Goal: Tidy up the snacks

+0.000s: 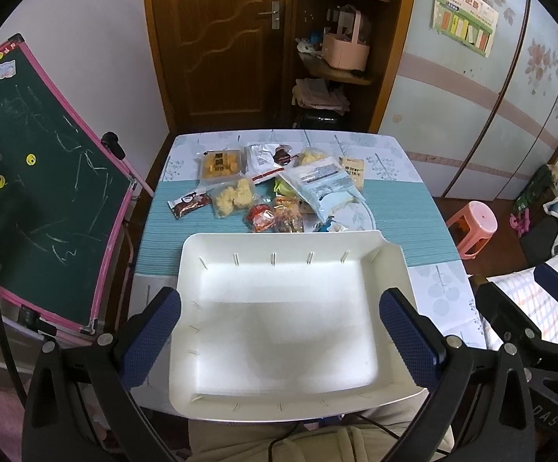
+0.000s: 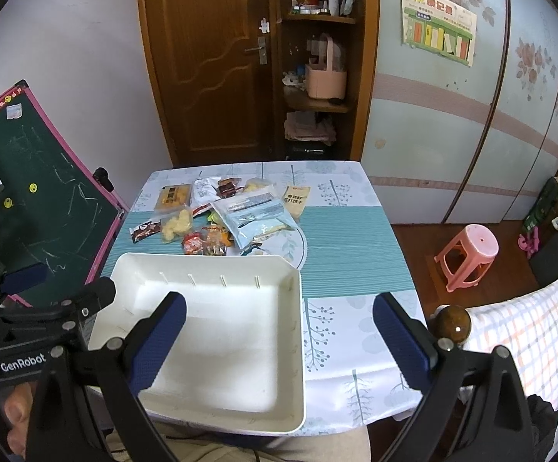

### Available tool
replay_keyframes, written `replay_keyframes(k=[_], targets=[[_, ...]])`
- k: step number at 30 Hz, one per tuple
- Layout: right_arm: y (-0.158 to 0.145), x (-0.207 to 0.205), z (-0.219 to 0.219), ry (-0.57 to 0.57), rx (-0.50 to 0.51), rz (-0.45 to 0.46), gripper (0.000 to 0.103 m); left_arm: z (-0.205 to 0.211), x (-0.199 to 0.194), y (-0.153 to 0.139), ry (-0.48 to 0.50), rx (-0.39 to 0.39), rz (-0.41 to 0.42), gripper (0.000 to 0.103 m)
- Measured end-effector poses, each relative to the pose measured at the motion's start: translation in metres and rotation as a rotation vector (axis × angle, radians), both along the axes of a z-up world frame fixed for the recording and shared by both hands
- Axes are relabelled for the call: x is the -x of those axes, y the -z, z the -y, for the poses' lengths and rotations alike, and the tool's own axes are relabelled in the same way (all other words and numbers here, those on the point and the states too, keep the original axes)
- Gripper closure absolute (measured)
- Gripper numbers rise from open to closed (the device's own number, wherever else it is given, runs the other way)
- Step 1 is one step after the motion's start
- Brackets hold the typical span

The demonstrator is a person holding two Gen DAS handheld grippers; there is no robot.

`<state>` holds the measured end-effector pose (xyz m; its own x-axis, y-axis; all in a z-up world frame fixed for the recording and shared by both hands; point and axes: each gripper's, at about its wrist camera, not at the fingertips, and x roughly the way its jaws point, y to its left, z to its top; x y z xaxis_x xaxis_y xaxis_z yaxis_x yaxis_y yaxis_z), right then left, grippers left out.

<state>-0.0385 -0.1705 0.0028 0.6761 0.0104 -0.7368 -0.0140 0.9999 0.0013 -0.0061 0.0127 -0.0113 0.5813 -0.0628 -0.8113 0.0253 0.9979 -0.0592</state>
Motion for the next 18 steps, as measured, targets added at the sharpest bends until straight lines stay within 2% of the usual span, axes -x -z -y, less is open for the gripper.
replay_keyframes(k=[8, 14, 18], targets=[[-0.004, 0.002, 0.001, -0.010, 0.004, 0.011, 0.005, -0.001, 0.001, -0.006, -0.003, -0.013, 0.028, 0.000], [-0.010, -0.011, 0.004, -0.002, 0.035, 0.042, 0.005, -0.002, -0.009, -0.012, -0.015, -0.053, 0.058, 0.000], [-0.017, -0.022, 0.000, -0.015, 0.063, 0.070, 0.005, -0.008, -0.020, -0.016, -0.005, -0.026, 0.070, 0.000]])
